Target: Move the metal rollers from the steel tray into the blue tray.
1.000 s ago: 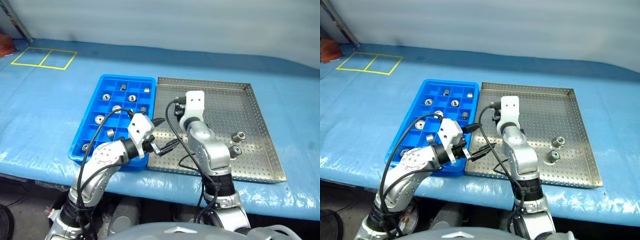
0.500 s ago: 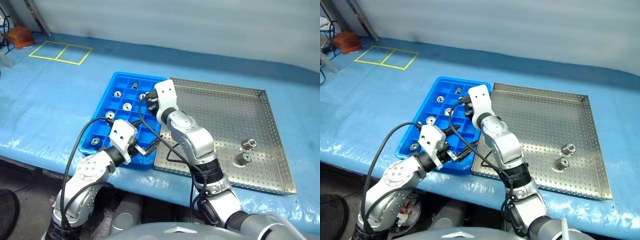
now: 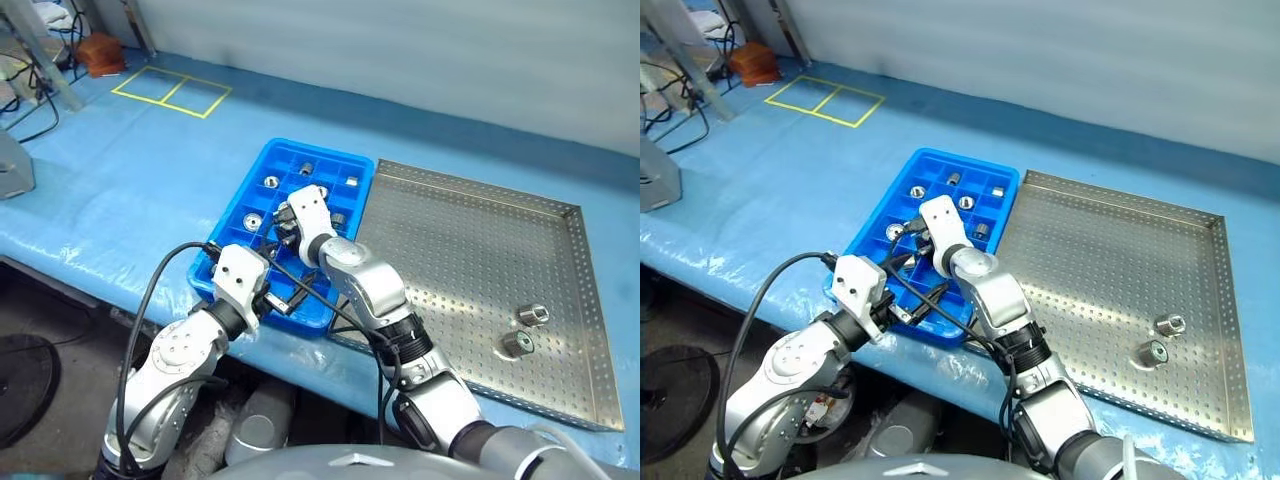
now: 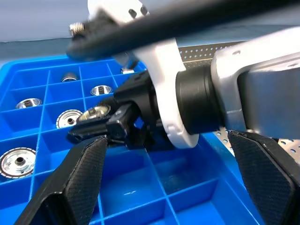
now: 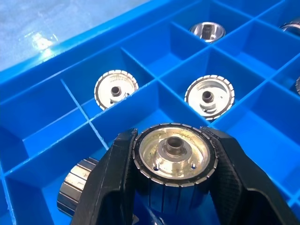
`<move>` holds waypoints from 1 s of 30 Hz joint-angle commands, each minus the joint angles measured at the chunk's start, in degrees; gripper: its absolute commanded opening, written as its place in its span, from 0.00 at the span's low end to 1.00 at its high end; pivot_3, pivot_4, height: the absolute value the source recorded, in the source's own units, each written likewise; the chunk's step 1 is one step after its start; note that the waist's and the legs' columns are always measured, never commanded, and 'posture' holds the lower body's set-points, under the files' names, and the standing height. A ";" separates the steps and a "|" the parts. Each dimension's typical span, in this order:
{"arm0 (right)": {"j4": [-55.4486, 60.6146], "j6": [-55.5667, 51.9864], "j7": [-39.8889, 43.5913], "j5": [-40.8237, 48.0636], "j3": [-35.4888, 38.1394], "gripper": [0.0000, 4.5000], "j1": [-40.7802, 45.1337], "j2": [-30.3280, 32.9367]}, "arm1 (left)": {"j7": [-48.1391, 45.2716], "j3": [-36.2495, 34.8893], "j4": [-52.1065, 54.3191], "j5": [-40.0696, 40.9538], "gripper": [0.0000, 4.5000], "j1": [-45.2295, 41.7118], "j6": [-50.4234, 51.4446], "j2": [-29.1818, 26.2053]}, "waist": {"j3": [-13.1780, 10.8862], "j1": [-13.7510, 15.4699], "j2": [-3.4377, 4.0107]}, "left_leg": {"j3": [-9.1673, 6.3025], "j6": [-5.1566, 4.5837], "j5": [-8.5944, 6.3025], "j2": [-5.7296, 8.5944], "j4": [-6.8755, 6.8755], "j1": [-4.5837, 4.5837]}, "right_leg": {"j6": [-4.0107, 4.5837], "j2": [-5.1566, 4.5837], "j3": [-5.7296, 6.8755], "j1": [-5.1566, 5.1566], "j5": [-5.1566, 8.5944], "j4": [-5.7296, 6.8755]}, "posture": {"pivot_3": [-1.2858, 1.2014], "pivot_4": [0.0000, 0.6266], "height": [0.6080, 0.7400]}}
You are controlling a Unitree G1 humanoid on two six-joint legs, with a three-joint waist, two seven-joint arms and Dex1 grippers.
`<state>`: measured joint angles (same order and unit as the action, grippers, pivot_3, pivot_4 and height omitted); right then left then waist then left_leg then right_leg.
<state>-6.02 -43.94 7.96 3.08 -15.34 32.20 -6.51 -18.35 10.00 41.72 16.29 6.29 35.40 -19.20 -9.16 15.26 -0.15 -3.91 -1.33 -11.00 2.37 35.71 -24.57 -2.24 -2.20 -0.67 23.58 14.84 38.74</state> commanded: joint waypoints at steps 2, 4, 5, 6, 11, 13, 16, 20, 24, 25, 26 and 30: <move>3.11 0.43 -0.55 -0.19 1.27 0.38 -1.15 0.29 | -0.37 1.13 2.75 0.42 1.00 -0.16 -1.12 0.32 | 0.00 1.08 0.00 | 0.01 0.02 -0.01 0.00 0.00 0.01 | 0.00 0.01 0.00 0.00 0.00 0.00 | 0.69 0.24 1.00; 4.79 -0.28 -1.04 -0.06 1.97 0.38 -2.03 0.44 | -0.60 1.70 2.33 0.41 1.00 -0.39 -1.36 0.45 | 0.00 1.66 0.00 | 0.02 0.03 -0.02 -0.01 0.00 0.00 | 0.01 0.01 0.00 0.00 0.01 -0.01 | 0.69 0.24 1.00; 5.83 -0.72 -1.22 -0.03 2.30 0.38 -2.50 0.58 | -0.71 2.05 2.01 0.33 1.00 -0.62 -1.48 0.53 | 0.00 1.81 0.00 | 0.03 0.03 -0.02 -0.01 0.00 0.00 | 0.01 0.01 0.00 0.00 0.01 -0.02 | 0.69 0.24 1.00; 6.86 -1.18 -1.37 0.02 2.62 0.38 -2.92 0.72 | -0.82 2.38 1.70 0.23 1.00 -0.91 -1.60 0.59 | 0.00 2.00 0.00 | 0.03 0.04 -0.02 -0.02 0.00 -0.01 | 0.01 0.01 0.00 0.00 0.01 -0.03 | 0.69 0.24 1.00; 12.63 -4.08 -1.75 -0.26 3.22 0.38 -4.69 2.27 | -2.02 3.22 0.61 0.55 1.00 -1.95 -2.10 0.59 | 0.00 2.25 0.00 | 0.04 0.04 -0.02 -0.02 0.01 -0.09 | 0.01 0.00 0.01 0.02 0.01 -0.08 | 0.67 0.24 1.00; 14.46 -5.26 -1.57 0.00 3.29 0.38 -5.25 2.98 | -3.17 3.42 0.27 0.97 1.00 -2.25 -2.19 0.19 | 0.00 2.20 -0.01 | 0.06 0.04 -0.02 -0.02 0.01 -0.11 | 0.01 0.00 0.01 0.04 0.01 -0.08 | 0.67 0.24 1.00; 14.11 -5.92 -1.46 0.20 3.35 0.38 -5.96 3.20 | -4.64 3.85 -0.17 0.99 1.00 -2.69 -2.22 -0.45 | 0.00 1.83 -0.01 | 0.11 0.03 -0.02 -0.06 -0.02 -0.11 | 0.02 0.03 0.01 0.01 0.01 -0.09 | 0.66 0.24 1.00; 11.17 -4.83 -1.48 -0.49 2.07 0.38 -6.53 3.00 | -5.61 4.20 -0.65 0.96 1.00 -3.09 -2.42 -0.63 | 0.01 1.09 -0.02 | 0.17 0.03 -0.02 -0.07 -0.07 -0.12 | 0.04 0.03 -0.02 -0.10 0.00 -0.09 | 0.65 0.24 1.00; 10.60 -4.06 -1.57 -0.31 1.74 0.38 -6.86 2.27 | -6.18 4.39 -0.89 0.73 1.00 -3.27 -2.58 -0.66 | 0.01 0.28 -0.02 | 0.16 0.02 -0.02 -0.07 -0.06 -0.10 | 0.05 0.04 -0.01 -0.09 0.01 -0.09 | 0.65 0.24 1.00; 10.50 -3.82 -1.45 -0.22 1.81 0.38 -6.67 2.10 | -6.27 4.39 -0.96 0.75 1.00 -3.32 -2.56 -0.65 | 0.01 0.03 -0.02 | 0.16 0.02 -0.01 -0.07 -0.06 -0.09 | 0.05 0.03 -0.01 -0.09 0.01 -0.09 | 0.65 0.24 1.00; 10.40 -3.59 -1.41 -0.20 1.91 0.38 -6.53 1.97 | -6.34 4.44 -0.96 0.74 1.00 -3.30 -2.54 -0.66 | 0.01 -0.26 -0.02 | 0.16 0.02 -0.01 -0.07 -0.05 -0.09 | 0.05 0.03 -0.01 -0.09 0.01 -0.09 | 0.65 0.24 1.00; 9.93 -2.98 -1.72 0.13 3.01 0.46 -6.32 1.26 | -6.66 4.60 -0.97 0.68 1.00 -3.23 -2.64 -0.66 | 0.01 -0.83 -0.02 | 0.15 0.02 -0.01 -0.07 -0.05 -0.06 | 0.05 0.03 -0.01 -0.09 0.01 -0.09 | 0.65 0.24 1.00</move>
<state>3.75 -47.67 6.27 2.83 -13.02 25.73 -4.91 -24.61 14.19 40.26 16.65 3.41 34.37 -19.83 -9.15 14.43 -0.17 -3.77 -1.31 -11.01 2.30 35.66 -24.63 -2.20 -2.16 -0.68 23.49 14.85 38.65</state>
